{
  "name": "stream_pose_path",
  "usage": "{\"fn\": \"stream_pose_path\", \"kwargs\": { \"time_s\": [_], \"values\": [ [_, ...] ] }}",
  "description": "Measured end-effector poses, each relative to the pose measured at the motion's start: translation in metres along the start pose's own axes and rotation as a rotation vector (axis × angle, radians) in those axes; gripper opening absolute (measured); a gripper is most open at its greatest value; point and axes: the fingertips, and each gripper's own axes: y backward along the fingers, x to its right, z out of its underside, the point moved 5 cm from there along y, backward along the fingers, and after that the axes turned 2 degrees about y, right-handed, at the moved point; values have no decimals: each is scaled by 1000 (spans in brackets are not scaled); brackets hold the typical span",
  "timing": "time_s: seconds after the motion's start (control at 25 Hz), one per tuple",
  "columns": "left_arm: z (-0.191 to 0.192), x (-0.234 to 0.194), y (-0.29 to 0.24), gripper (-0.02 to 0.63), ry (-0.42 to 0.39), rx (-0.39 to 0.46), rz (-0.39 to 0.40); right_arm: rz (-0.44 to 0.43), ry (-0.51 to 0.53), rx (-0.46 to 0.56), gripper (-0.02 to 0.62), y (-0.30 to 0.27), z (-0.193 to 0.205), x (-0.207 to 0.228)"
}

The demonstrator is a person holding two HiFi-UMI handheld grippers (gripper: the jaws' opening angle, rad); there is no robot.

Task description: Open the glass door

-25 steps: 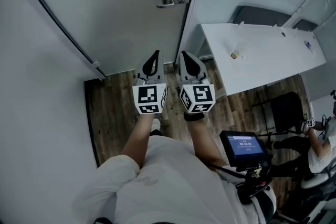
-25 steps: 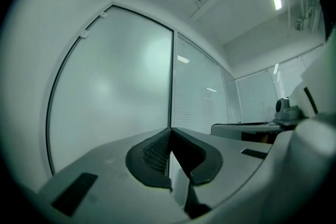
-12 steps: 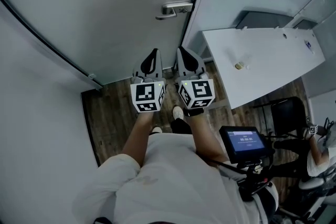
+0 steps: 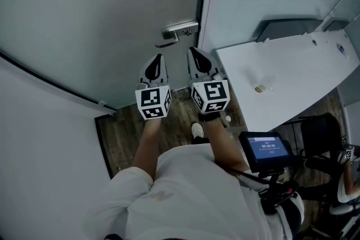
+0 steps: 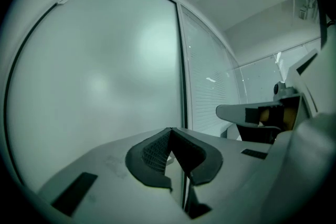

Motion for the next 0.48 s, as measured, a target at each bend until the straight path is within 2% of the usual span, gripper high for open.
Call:
{"fn": "stream_pose_path", "kwargs": {
  "time_s": [0.12, 0.24, 0.32, 0.48],
  "values": [
    [12, -12, -4, 3, -19, -54, 22, -2, 0, -21, 3, -5, 5, -3],
    [28, -8, -8, 3, -4, -94, 56, 10, -5, -60, 3, -2, 14, 3],
    [32, -10, -11, 3, 1, -101, 65, 15, 5, -70, 3, -1, 16, 4],
    [29, -26, -21, 5, -37, -111, 59, 16, 15, -70, 3, -11, 12, 1]
  ]
}}
